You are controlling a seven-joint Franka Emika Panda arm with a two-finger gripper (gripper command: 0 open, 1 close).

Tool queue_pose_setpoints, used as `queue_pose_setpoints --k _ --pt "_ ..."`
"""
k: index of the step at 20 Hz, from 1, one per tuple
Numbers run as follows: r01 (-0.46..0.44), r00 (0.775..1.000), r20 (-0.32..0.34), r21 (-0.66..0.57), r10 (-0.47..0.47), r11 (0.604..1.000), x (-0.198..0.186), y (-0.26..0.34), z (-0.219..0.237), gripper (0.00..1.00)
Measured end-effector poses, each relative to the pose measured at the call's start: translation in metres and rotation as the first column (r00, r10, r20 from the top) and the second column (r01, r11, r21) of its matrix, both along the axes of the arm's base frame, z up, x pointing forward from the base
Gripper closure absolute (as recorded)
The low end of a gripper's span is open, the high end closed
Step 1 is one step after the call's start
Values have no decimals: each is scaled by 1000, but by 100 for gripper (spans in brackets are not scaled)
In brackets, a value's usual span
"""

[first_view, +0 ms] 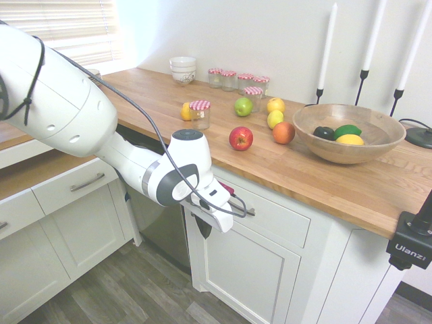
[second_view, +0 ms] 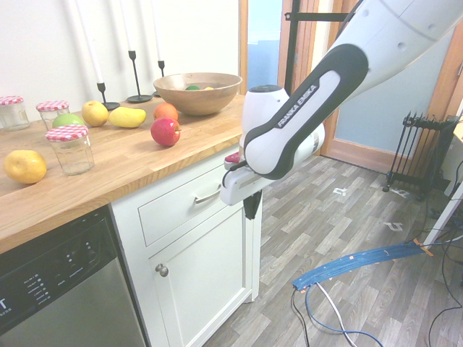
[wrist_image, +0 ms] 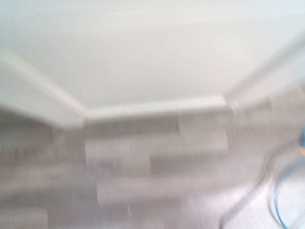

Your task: Close the drawer

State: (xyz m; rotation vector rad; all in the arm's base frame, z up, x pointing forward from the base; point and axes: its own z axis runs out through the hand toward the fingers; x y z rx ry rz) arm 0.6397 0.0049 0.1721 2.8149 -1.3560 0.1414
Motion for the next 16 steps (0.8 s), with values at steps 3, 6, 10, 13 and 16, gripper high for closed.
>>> queue_pose_setpoints --k 3,6,10,13,16 --pt "-9 999 -35 -2 9 1000 -36 -5 22 0" --pt "-19 999 -51 3 19 1000 -73 -7 42 0" --pt "-18 998 -54 5 18 1000 -103 -15 59 0" --pt "-4 999 -48 8 4 1000 -110 -23 67 0" --pt "1 999 -44 12 -1 1000 -111 -26 69 0"
